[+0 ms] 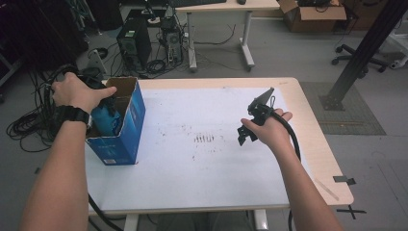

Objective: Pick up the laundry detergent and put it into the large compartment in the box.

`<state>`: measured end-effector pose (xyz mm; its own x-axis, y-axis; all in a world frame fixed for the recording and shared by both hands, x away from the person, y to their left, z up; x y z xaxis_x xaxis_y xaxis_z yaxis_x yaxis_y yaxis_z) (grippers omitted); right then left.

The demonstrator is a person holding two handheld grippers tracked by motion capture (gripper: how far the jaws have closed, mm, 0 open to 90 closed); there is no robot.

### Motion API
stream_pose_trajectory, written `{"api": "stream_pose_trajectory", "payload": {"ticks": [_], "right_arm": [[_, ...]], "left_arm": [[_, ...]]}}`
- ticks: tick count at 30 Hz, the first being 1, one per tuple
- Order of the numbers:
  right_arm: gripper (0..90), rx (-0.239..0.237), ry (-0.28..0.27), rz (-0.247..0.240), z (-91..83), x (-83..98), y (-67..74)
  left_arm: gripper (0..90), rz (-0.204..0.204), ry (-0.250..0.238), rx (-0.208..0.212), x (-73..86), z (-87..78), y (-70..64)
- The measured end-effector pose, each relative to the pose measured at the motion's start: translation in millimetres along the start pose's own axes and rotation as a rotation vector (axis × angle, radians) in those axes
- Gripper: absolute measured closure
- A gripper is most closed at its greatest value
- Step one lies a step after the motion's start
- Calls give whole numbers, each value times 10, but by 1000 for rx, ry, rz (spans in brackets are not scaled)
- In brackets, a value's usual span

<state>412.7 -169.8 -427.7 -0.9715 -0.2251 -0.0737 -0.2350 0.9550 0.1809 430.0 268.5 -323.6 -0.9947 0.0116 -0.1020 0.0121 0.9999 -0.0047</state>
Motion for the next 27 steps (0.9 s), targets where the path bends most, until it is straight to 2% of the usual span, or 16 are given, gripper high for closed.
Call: {"api": "stream_pose_trajectory", "payload": {"ticks": [14,27], "right_arm": [[39,12,7,-4,40,10,-3],[39,13,9,-3,60,12,-6]], "left_arm": [[374,5,23,-3,23,279,-14],[374,10,34,-4,39,389,8]]}}
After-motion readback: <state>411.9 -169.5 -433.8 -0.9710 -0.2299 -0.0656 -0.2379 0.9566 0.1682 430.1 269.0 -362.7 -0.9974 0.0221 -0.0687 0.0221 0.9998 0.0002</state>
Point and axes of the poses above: each handheld gripper's, and its own axes: z roughly forward along the jaws, x roughly out of its underside, y roughly to its left, the point moved 9 cm from there along z, roughly forward along the jaws, and after that the axes turned 1 degree about -y, right-handed, at the moved point
